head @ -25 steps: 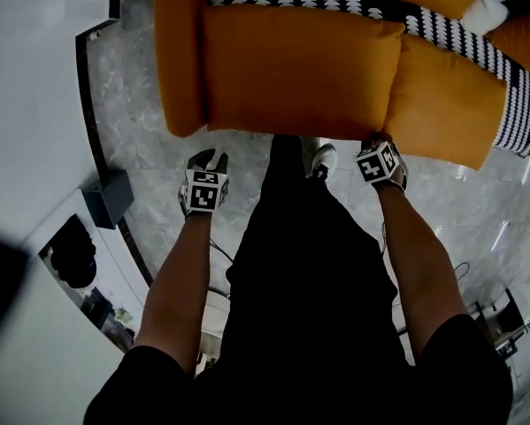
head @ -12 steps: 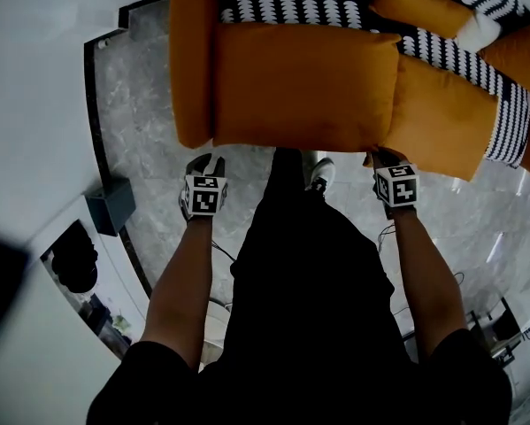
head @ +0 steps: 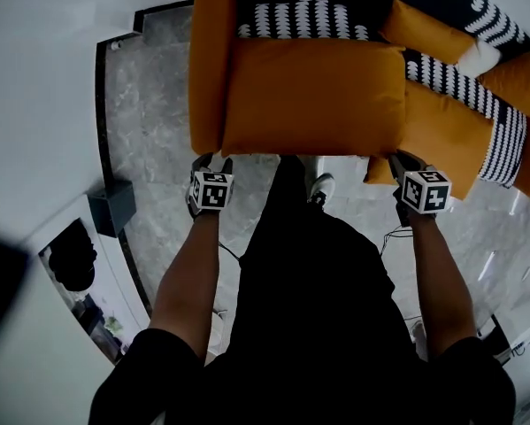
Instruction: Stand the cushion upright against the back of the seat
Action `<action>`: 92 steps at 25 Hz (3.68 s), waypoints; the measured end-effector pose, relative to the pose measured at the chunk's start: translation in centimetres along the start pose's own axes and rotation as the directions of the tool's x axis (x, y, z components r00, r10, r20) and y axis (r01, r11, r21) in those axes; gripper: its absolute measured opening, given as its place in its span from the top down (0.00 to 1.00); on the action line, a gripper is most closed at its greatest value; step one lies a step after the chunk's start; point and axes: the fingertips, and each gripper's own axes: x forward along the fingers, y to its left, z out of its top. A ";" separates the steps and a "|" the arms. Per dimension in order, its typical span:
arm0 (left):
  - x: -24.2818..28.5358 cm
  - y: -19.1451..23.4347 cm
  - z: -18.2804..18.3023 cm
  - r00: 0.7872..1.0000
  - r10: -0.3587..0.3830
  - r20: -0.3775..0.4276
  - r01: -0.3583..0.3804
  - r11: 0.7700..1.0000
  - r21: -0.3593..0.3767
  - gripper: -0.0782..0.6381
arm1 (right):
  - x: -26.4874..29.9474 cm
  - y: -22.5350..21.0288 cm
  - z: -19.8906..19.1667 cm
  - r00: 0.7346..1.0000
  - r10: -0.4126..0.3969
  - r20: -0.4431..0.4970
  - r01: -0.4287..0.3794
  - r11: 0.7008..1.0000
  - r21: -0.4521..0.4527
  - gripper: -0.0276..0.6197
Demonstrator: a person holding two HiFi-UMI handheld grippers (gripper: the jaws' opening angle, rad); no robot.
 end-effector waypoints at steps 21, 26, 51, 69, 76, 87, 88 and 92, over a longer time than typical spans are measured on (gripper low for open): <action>-1.5 0.5 9.4 0.974 -0.210 0.080 0.200 0.973 0.119 0.85 | -1.1 -2.8 9.5 0.985 -0.125 0.122 0.107 0.984 0.145 0.89; -3.0 1.7 12.0 0.969 -0.208 0.132 0.195 0.975 0.104 0.86 | -1.5 -2.7 11.4 0.980 -0.142 0.141 0.125 0.984 0.125 0.89; -8.9 7.0 32.2 0.889 -0.090 0.450 0.194 0.962 -0.191 0.86 | -0.6 -7.4 24.9 0.950 -0.129 0.284 0.108 0.990 0.087 0.90; -8.7 11.6 45.9 0.849 -0.019 0.527 0.200 0.936 -0.289 0.86 | 2.9 -11.7 38.4 0.922 -0.111 0.371 0.084 0.993 0.087 0.89; -8.3 12.0 52.0 0.839 -0.016 0.543 0.185 0.948 -0.258 0.86 | 3.9 -14.3 41.7 0.917 -0.122 0.380 0.082 0.989 0.121 0.90; -2.9 14.6 54.1 0.910 0.082 0.407 0.086 0.922 -0.377 0.86 | 9.7 -15.4 44.1 0.955 -0.093 0.281 0.107 0.994 -0.036 0.89; -2.4 14.7 53.9 0.910 0.085 0.406 0.083 0.922 -0.379 0.86 | 10.2 -15.5 44.2 0.957 -0.099 0.274 0.117 0.992 -0.049 0.89; -2.2 15.0 54.9 0.893 0.095 0.439 0.066 0.939 -0.337 0.86 | 11.4 -16.0 44.6 0.959 -0.102 0.266 0.117 0.992 -0.041 0.89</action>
